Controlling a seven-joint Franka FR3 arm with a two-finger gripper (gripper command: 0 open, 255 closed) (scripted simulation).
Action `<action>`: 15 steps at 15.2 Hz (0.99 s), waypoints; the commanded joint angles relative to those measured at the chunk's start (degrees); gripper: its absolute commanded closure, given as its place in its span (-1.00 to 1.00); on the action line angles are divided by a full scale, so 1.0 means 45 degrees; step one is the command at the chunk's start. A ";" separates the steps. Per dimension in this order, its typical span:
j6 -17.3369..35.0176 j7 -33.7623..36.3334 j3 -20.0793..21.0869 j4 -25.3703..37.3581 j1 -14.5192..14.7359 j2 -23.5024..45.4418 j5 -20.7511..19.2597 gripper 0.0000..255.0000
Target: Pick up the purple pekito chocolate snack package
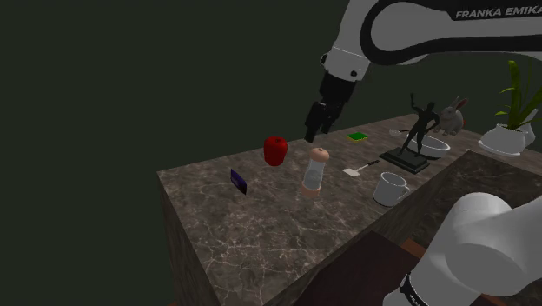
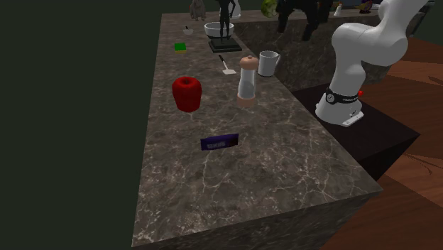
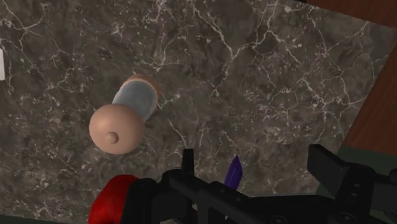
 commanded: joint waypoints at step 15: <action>0.4953 0.3745 0.1719 0.2182 -0.0566 0.7452 -0.1059 -1.00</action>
